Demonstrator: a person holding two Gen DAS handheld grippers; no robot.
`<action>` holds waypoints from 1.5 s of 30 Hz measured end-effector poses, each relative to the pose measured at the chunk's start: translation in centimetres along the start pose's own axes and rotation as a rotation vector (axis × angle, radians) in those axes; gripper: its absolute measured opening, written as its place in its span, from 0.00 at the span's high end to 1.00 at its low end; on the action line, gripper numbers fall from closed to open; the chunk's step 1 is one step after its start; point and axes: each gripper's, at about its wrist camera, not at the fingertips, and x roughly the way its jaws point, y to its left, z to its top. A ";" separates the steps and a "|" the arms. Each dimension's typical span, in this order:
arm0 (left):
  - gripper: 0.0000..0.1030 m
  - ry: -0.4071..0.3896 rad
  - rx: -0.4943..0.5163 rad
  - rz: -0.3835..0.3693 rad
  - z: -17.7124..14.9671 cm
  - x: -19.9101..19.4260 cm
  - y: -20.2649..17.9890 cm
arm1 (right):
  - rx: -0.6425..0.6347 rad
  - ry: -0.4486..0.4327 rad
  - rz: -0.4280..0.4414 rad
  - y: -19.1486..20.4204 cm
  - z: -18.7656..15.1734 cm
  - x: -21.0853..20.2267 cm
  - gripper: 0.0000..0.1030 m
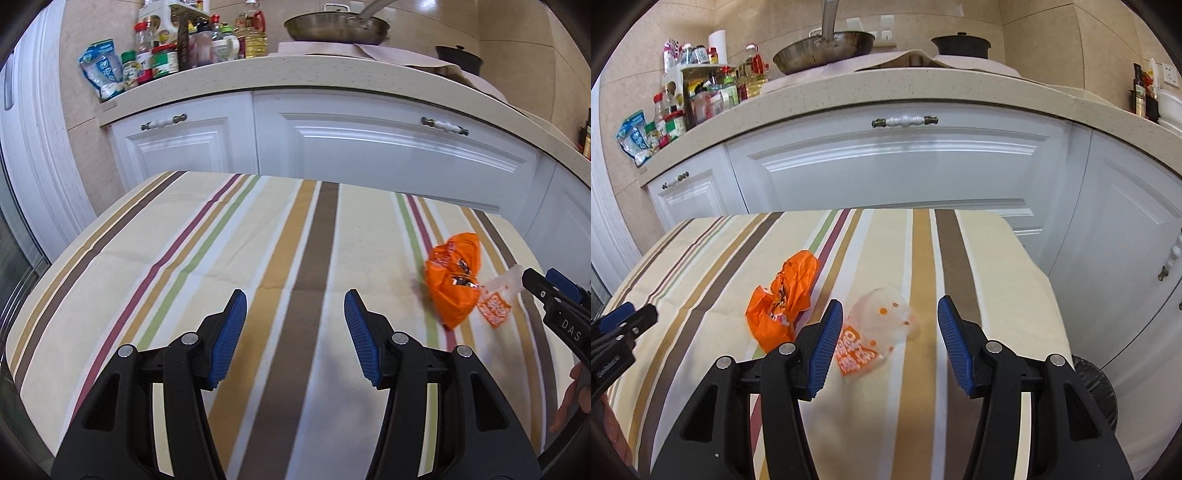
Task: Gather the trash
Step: 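Grasp the orange-printed clear bag with the right gripper while the left grasps the orange snack bag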
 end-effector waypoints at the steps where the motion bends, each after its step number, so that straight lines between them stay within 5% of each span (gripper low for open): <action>1: 0.48 0.001 -0.004 0.005 0.0 0.2 0.3 | 0.000 0.006 -0.001 0.2 0.1 0.4 0.48; 10: 0.48 0.026 -0.027 0.027 0.0 1.6 1.6 | -0.013 0.070 -0.024 0.6 0.4 2.5 0.50; 14: 0.48 0.030 -0.025 0.021 -0.1 1.8 1.4 | -0.011 0.089 0.003 0.7 0.1 2.8 0.72; 20: 0.47 0.033 -0.013 0.004 -0.2 1.7 0.5 | 0.003 0.071 0.030 0.4 -0.1 2.2 0.78; 36: 0.31 -0.009 0.099 -0.175 0.5 0.2 -8.2 | 0.046 0.012 -0.015 -4.1 -0.8 -1.5 0.78; 45: 0.25 0.024 0.183 -0.161 0.2 2.4 -13.4 | 0.105 -0.007 -0.035 -7.5 -1.6 -2.9 0.78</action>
